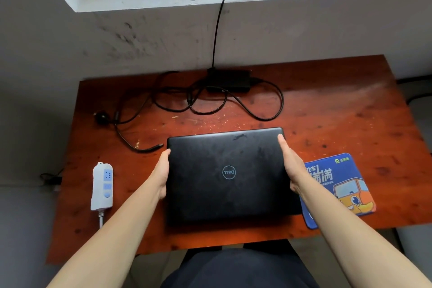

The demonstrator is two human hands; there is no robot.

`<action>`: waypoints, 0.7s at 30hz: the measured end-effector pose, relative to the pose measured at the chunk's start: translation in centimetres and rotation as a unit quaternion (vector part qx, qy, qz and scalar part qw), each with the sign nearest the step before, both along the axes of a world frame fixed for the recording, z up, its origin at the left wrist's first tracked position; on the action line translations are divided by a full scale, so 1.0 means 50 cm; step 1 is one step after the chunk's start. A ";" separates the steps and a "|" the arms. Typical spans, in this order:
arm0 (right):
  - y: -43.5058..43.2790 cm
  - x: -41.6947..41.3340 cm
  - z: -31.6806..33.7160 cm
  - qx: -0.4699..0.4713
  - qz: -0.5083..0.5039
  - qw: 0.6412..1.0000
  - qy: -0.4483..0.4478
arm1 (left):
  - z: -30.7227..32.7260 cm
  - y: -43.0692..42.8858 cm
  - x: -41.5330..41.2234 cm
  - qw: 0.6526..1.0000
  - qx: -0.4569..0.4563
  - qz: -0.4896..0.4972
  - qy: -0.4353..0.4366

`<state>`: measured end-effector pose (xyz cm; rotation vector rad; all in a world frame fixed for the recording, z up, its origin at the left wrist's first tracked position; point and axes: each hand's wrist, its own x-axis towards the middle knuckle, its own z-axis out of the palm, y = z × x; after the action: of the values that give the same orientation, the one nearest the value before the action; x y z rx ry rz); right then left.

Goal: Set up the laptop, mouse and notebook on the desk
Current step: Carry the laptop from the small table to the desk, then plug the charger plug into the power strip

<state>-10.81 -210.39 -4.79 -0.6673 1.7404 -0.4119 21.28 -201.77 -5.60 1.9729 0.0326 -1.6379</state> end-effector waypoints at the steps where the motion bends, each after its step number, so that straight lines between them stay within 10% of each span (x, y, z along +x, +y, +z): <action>1: 0.000 0.000 0.001 -0.008 0.006 1.000 0.008 | 0.000 0.001 0.000 1.000 -0.001 0.000 -0.001; 21: 0.000 0.005 -0.008 0.033 0.086 0.982 0.167 | -0.008 -0.010 -0.026 0.999 0.015 -0.024 -0.041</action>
<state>-10.57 -210.41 -5.19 -0.8708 1.9823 -0.1247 19.96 -202.29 -6.02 2.0779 -0.0214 -1.5929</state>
